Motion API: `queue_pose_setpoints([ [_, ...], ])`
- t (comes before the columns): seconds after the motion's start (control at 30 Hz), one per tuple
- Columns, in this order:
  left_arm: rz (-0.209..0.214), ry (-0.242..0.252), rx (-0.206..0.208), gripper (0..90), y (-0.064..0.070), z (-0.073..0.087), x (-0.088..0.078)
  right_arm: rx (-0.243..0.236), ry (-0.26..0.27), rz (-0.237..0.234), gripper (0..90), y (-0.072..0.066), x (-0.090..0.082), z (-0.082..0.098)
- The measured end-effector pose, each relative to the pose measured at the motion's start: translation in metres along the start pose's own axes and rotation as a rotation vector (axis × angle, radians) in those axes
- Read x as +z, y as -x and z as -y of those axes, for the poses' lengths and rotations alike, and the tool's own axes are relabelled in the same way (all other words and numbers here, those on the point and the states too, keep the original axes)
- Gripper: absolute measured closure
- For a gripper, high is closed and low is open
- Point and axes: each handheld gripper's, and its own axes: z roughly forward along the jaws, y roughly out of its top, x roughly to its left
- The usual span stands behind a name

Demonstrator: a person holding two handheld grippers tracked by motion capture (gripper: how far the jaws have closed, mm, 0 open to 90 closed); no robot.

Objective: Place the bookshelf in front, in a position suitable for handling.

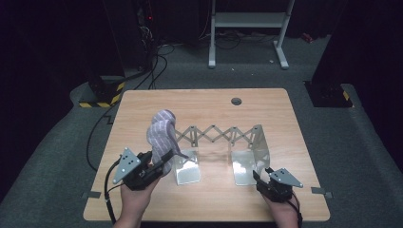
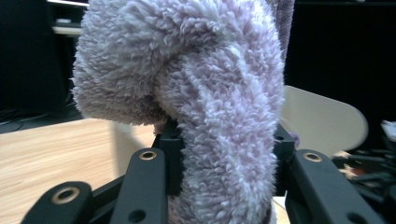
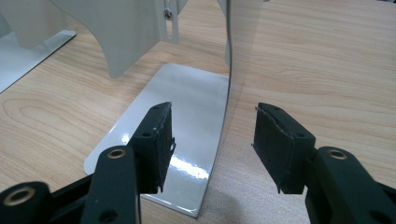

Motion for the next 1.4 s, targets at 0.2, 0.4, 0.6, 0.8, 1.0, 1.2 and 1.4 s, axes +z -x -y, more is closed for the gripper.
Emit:
queue_pose_setpoints([
  [0.2,0.038,-0.059,0.035,61.5,0.017,0.013,0.016,-0.002,0.004,0.003,47.0,0.001,-0.001,0.000],
  [0.4,0.035,-0.103,0.043,61.5,0.018,0.025,0.022,-0.003,0.008,0.004,47.0,0.002,-0.002,-0.001],
  [0.6,0.026,-0.143,0.046,61.5,0.017,0.036,0.026,-0.007,0.011,0.003,47.0,0.002,-0.002,-0.001],
  [0.8,0.005,-0.176,0.066,61.5,0.015,0.044,0.030,-0.008,0.011,0.001,47.0,0.003,-0.003,-0.001],
  [1.0,-0.027,-0.190,0.047,61.6,0.004,0.049,0.028,-0.006,0.012,0.001,47.0,0.003,-0.003,-0.001],
  [1.2,-0.076,-0.190,0.037,61.5,-0.010,0.049,0.021,-0.008,0.012,0.001,47.0,0.003,-0.003,-0.001],
  [1.4,-0.121,-0.186,0.021,61.6,-0.026,0.048,0.014,-0.006,0.013,0.003,47.0,0.004,-0.004,-0.001],
])
